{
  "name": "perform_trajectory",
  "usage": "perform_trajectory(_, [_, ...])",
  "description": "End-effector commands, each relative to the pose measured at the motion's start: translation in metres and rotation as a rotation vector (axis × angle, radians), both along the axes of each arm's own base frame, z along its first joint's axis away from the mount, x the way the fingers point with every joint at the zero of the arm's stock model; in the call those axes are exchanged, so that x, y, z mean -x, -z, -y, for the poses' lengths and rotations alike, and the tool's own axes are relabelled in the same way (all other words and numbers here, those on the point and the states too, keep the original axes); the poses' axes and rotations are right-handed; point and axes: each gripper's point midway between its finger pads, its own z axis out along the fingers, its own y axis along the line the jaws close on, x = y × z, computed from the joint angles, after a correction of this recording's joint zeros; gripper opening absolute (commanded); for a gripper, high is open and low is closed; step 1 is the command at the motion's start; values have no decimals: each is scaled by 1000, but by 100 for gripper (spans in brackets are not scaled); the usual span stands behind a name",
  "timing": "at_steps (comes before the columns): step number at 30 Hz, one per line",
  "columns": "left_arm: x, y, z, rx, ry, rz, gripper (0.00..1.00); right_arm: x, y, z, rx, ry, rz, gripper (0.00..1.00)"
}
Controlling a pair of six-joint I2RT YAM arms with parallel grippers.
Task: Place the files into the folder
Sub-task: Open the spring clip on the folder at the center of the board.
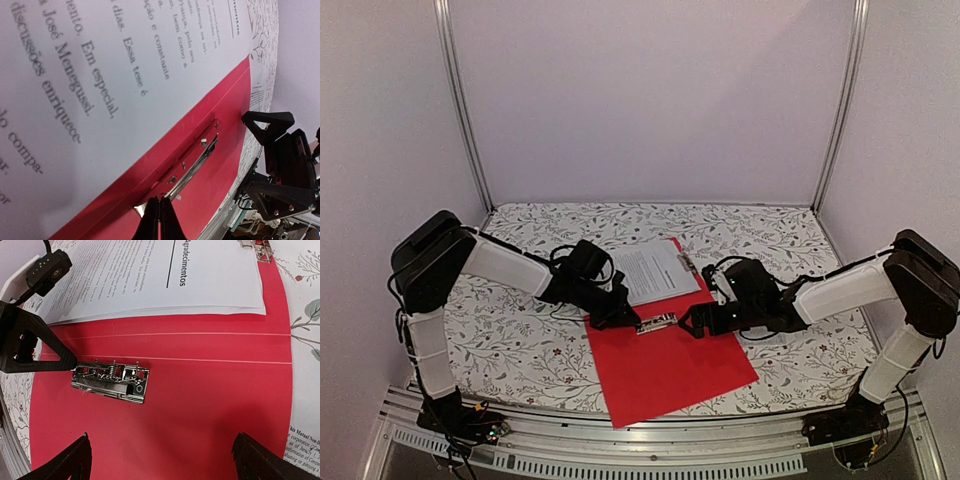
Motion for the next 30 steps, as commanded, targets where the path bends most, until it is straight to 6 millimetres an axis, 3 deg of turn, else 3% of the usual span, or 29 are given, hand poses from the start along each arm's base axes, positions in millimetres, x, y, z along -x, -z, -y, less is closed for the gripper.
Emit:
perform_trajectory(1, [15,5,-17,-102,103,1,0,2,-8,3,72,-60,50,99])
perform_trajectory(9, [26,5,-51,-272,282,26,0,6,-41,-20,114,-308,127,99])
perform_trajectory(12, [27,13,-61,-336,348,11,0,9,-42,-33,99,-387,113,99])
perform_trajectory(24, [29,49,-66,-383,421,-23,0,20,-11,-71,92,-625,78,97])
perform_trajectory(30, [32,57,-72,-399,447,2,0,16,7,-80,146,-683,78,83])
